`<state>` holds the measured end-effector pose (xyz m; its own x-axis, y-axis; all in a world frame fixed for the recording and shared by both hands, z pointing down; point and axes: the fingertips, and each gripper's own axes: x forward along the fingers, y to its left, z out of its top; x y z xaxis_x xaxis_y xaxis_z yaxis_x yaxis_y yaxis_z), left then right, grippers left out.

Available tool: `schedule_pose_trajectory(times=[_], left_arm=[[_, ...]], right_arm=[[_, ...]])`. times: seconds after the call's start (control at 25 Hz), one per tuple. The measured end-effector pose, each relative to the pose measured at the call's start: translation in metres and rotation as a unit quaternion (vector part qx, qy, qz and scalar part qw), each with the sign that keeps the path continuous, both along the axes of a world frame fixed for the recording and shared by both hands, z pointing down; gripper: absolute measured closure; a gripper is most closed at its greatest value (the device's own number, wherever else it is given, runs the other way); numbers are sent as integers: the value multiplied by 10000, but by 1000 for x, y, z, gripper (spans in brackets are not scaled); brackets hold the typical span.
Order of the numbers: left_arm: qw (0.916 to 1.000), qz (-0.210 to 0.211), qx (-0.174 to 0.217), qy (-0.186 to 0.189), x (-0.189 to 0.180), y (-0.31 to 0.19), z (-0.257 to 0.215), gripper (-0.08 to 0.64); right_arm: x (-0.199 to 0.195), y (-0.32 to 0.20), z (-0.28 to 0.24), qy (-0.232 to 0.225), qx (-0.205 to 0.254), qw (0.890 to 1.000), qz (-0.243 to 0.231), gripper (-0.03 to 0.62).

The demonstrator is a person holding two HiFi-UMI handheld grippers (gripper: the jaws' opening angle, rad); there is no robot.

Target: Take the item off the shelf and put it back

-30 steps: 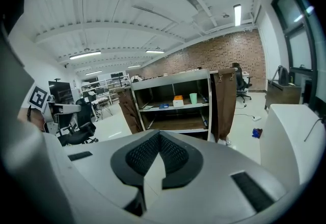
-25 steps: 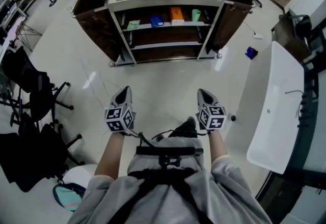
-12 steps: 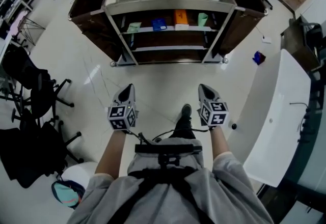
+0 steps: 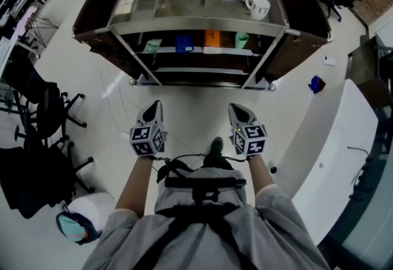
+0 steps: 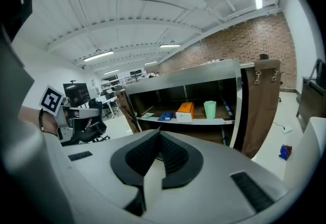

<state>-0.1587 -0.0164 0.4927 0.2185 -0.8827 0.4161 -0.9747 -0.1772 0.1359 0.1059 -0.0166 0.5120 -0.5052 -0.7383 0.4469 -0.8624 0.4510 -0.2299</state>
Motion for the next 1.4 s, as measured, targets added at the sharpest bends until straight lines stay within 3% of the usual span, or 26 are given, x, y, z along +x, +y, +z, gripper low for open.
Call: schedule_pose_trajectory(times=[0.12,0.32,0.6,0.72,0.8,0.84,1.0,1.12,1.28,1.4], left_arm=[[9998,-136,-44,127,15,-30,2,552],[9997,-160,-179,67,25,-61,9,552],[9957,348,-105,-850,32,-111,18,552],[9901,598,-192,-1252,32,-136,34,549],[9787,993,-259,-1777,33,-153,57,540],[9708,1210,-253,-2054,35,-162,70,501],[9345,1881,-80,-3021,41,-203,107,447],[9065,2120,138,-3649,38,-234,129,412],[8759,2313,261,-4226,34,-267,161,342],[8458,2460,402,-4717,35,-292,179,329]], right_arm=[[4,-28,2,18,10,9997,-228,583],[10,-57,9,-77,-94,9997,-222,583],[9,-83,18,-90,-66,9999,52,583],[3,-90,21,-71,-75,9999,67,583],[-2,-97,27,-77,-92,9999,80,583],[-5,-100,31,-94,-111,9999,86,583],[-24,-115,62,-101,-192,9998,55,583],[-42,-127,88,-26,-272,9996,26,583],[-63,-148,116,5,-323,9994,98,583],[-77,-166,131,1,-303,9995,56,583]])
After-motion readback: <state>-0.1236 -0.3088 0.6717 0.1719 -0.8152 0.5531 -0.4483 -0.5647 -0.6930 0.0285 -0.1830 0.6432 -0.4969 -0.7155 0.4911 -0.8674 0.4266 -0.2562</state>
